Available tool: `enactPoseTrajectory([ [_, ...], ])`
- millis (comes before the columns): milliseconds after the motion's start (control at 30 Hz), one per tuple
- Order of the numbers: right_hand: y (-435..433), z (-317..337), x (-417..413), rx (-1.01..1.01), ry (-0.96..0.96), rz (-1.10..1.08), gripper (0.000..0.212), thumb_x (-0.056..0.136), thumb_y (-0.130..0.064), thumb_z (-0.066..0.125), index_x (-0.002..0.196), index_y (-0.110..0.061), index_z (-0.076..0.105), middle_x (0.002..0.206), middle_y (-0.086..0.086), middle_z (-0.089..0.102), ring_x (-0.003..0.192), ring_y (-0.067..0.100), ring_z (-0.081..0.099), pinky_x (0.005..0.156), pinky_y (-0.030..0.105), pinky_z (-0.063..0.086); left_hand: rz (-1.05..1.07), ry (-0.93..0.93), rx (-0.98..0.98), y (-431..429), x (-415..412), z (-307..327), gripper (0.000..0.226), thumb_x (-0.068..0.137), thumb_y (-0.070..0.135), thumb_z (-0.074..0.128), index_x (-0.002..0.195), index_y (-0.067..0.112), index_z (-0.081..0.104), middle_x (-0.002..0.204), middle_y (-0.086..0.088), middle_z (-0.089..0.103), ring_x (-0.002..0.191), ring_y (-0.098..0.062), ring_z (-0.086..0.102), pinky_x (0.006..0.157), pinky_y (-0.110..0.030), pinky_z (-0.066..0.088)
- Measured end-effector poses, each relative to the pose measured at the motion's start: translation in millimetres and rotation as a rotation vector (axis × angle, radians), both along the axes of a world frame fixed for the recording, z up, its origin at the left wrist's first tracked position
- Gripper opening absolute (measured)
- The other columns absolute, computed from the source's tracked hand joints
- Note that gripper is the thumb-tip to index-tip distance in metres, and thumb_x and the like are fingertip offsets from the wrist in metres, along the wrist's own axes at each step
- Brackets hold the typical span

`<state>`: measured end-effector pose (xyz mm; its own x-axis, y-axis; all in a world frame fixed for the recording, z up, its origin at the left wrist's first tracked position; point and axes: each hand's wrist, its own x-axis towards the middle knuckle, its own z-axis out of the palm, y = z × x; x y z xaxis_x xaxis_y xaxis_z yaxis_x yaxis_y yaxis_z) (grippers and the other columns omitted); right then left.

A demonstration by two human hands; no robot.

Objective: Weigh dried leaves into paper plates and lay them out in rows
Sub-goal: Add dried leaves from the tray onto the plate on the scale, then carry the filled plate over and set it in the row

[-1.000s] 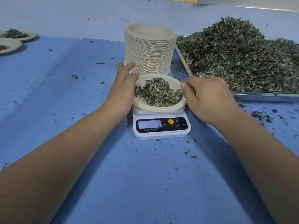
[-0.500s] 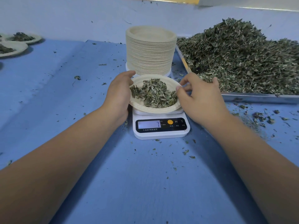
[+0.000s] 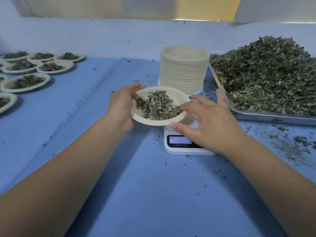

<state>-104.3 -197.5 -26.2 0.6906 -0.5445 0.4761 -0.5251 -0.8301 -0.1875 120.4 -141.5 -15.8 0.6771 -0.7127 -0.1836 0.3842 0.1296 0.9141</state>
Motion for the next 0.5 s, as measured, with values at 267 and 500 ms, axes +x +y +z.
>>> enactPoseTrajectory([
  [267,16.5,8.7,98.5,0.058,0.158,0.085,0.071,0.077,-0.09,0.031,0.117,-0.039,0.06,0.097,-0.012,0.068,0.104,0.017,0.061,0.104,0.045,0.037,0.227,-0.082,0.08,42.9,72.3,-2.8,0.021,0.091,0.01,0.049,0.097,0.022,0.066,0.105,-0.003,0.066,0.097,-0.03,0.066,0.092,-0.042,0.053],
  [500,-0.7,-8.2,232.8,0.2,0.232,0.095,0.059,0.082,-0.082,0.047,0.108,-0.031,0.06,0.095,-0.004,0.063,0.106,0.028,0.06,0.074,0.037,0.037,0.322,-0.325,0.292,51.1,165.1,-8.8,0.025,0.09,0.002,0.045,0.07,0.016,0.051,0.057,0.001,0.051,0.053,-0.019,0.051,0.051,-0.023,0.035],
])
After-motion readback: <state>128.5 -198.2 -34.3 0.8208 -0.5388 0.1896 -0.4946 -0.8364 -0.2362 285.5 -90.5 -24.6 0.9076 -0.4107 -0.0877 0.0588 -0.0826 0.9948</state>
